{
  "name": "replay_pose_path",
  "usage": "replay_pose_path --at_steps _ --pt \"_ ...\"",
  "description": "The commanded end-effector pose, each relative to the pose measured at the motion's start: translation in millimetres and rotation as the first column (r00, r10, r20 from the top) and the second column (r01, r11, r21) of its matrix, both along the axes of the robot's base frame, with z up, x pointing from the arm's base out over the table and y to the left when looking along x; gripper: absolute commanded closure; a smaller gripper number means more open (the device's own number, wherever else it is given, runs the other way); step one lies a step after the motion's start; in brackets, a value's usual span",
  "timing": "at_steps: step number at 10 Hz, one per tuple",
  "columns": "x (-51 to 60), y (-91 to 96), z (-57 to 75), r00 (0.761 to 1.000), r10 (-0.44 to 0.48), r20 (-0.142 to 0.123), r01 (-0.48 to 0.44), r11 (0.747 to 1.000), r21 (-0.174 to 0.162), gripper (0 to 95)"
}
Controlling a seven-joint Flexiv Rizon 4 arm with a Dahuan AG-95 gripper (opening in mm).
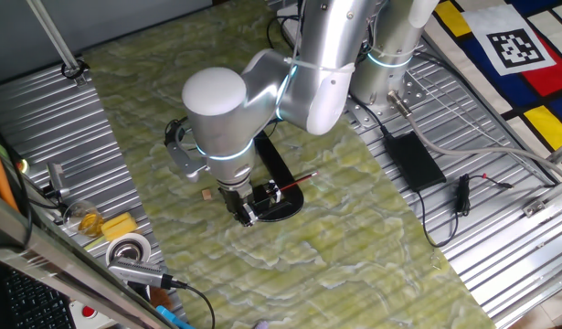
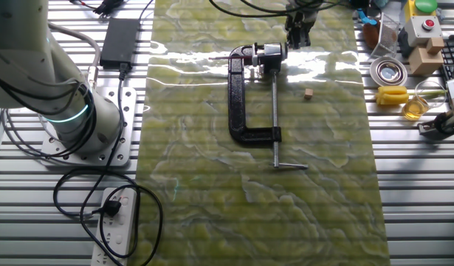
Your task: Sharpen the pencil with a pencil sharpener
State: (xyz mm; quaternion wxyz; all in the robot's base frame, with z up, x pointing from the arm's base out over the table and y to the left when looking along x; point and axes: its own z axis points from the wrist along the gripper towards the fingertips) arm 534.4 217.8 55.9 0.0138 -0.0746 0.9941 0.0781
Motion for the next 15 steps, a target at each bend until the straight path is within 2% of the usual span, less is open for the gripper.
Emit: replay_pose_path --at_steps 1,6,11,15 --pt "0.5 -1.2 -3.7 1.000 0.007 0.005 -0.007 1.000 -0.002 95.0" --pt "0.0 -5.1 -14.4 0.998 0.054 0.020 -0.053 0.999 -0.011 95.0" --pt "-0.2 -13.9 -14.5 0.999 0.039 0.019 -0.038 0.999 -0.004 95.0" --pt "2.3 -14.3 -19.3 0.999 0.013 0.030 -0.013 1.000 0.002 95.0"
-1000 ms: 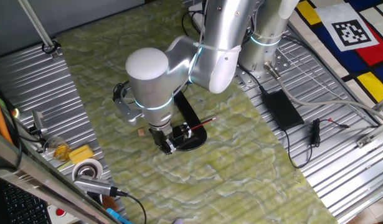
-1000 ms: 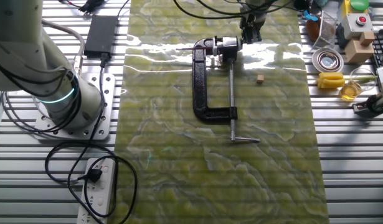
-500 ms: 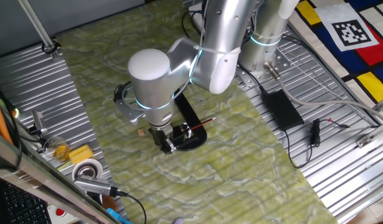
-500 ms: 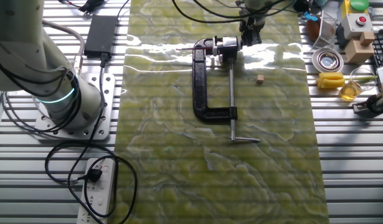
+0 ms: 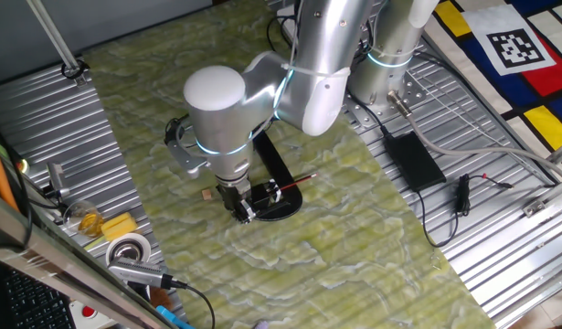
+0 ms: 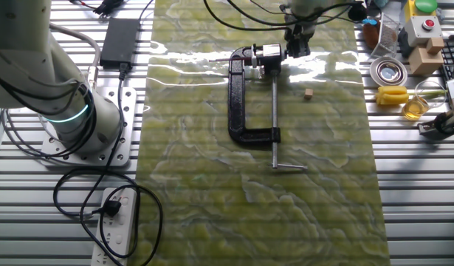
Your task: Sharpen the pencil with a pencil sharpener
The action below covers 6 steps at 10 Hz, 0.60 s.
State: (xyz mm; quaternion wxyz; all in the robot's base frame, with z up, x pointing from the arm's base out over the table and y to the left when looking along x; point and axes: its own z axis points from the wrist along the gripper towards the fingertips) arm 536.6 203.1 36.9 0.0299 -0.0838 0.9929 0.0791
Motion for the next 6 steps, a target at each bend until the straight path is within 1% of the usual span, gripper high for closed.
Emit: replay_pose_path --at_steps 1,3,6 --pt "1.0 0.3 0.0 1.000 -0.021 -0.007 0.021 1.000 -0.006 95.0" --pt "2.7 -0.7 1.0 0.995 -0.099 -0.021 0.098 0.995 -0.011 95.0" --pt "2.7 -1.0 0.7 0.991 -0.128 -0.028 0.128 0.992 -0.016 95.0"
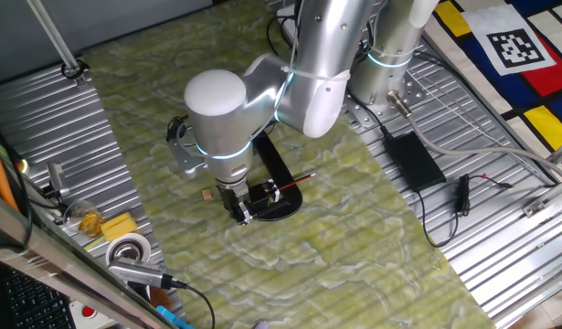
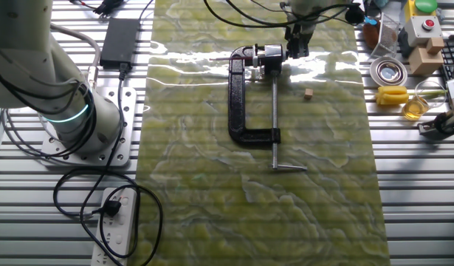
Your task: Sharpen the pencil with a pencil sharpener
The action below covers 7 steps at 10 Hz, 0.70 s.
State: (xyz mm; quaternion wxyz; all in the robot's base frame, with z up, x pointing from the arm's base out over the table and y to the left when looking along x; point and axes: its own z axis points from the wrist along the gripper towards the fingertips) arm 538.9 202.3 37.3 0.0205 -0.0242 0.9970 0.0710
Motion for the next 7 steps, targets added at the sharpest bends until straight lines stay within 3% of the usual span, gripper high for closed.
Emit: replay_pose_path --at_steps 1,7 --pt "0.3 -0.6 -0.5 1.000 -0.015 -0.001 0.015 1.000 0.001 95.0" --pt "0.5 -9.1 -4.5 1.000 -0.016 -0.002 0.016 1.000 0.005 95.0"
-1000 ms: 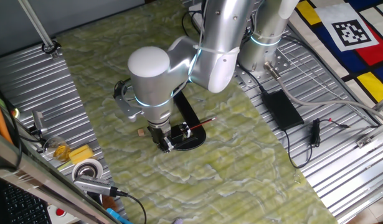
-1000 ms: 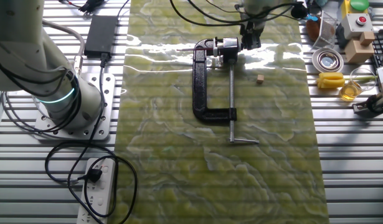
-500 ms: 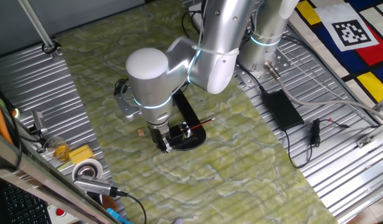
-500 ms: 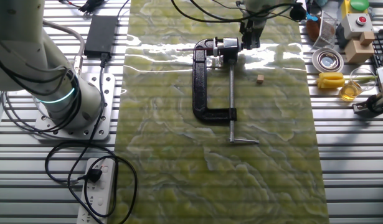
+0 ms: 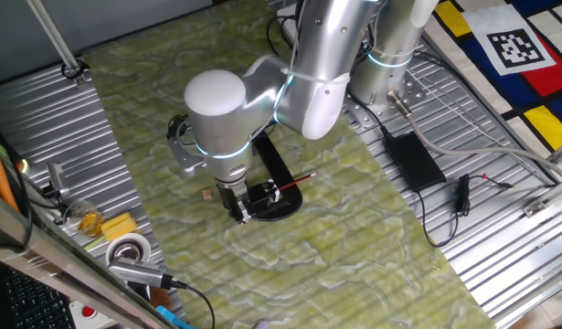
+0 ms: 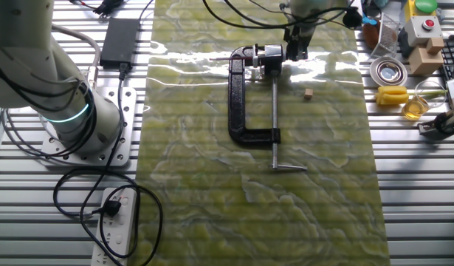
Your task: Sharpen the pencil with a pencil sharpener
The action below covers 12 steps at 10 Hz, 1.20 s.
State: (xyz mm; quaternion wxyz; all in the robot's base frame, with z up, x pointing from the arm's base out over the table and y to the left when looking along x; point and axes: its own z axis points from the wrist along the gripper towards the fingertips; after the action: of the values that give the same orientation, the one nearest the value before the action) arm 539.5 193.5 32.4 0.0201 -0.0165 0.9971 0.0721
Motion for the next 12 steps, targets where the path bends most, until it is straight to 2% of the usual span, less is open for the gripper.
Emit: replay_pose_path --at_steps 1,12 --pt "-0.3 -2.5 -1.3 1.000 0.000 0.002 0.000 1.000 0.003 95.0" --pt "4.1 -14.9 1.1 1.000 0.004 0.006 -0.004 1.000 0.009 95.0"
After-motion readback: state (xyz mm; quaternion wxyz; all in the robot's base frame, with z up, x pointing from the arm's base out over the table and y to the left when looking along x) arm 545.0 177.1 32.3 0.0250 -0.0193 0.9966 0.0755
